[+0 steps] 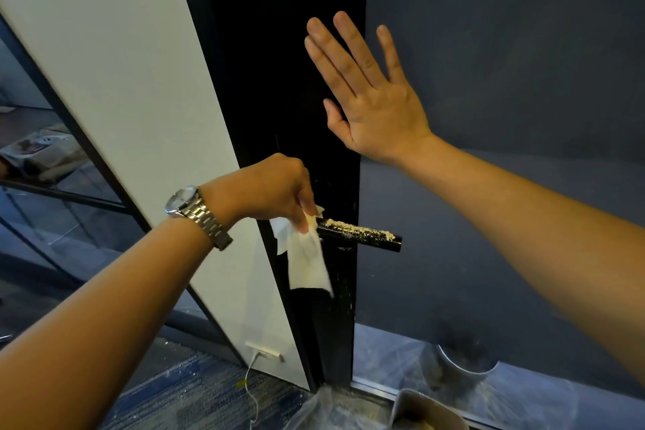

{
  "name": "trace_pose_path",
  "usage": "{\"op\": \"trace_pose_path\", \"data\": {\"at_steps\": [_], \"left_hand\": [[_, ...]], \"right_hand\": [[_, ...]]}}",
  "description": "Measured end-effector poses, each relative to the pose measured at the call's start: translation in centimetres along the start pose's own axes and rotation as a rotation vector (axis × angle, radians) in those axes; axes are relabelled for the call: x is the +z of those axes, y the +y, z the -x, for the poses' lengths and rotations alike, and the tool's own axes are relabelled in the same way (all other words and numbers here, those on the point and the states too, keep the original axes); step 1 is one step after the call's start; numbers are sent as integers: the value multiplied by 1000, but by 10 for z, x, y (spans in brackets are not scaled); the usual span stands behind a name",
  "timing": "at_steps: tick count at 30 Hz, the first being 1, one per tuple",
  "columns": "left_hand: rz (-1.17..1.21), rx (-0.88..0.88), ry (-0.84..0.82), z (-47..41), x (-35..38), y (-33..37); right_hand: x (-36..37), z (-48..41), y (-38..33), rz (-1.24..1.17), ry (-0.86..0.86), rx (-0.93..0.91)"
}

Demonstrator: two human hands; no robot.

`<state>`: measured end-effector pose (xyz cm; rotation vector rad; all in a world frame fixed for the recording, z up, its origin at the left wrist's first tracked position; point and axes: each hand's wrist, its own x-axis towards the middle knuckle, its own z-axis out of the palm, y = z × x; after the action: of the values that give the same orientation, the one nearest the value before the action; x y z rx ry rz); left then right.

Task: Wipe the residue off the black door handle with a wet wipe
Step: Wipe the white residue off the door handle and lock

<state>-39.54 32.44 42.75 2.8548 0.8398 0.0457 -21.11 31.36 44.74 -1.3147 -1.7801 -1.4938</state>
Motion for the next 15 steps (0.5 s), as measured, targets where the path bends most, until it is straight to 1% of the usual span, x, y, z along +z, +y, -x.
{"op": "trace_pose_path", "data": {"at_steps": [3,7,10,15], "left_hand": [[5,14,9,-4,5,9],[79,10,21,8,-1,-4],[173,-48,134,10,1,-8],[167,-174,371,-14,16,2]], "right_hand": [[0,0,0,-4,1,0],[1,0,1,-21,0,2],[0,1,1,-12,-1,4],[0,1,1,5,-4,-2]]}}
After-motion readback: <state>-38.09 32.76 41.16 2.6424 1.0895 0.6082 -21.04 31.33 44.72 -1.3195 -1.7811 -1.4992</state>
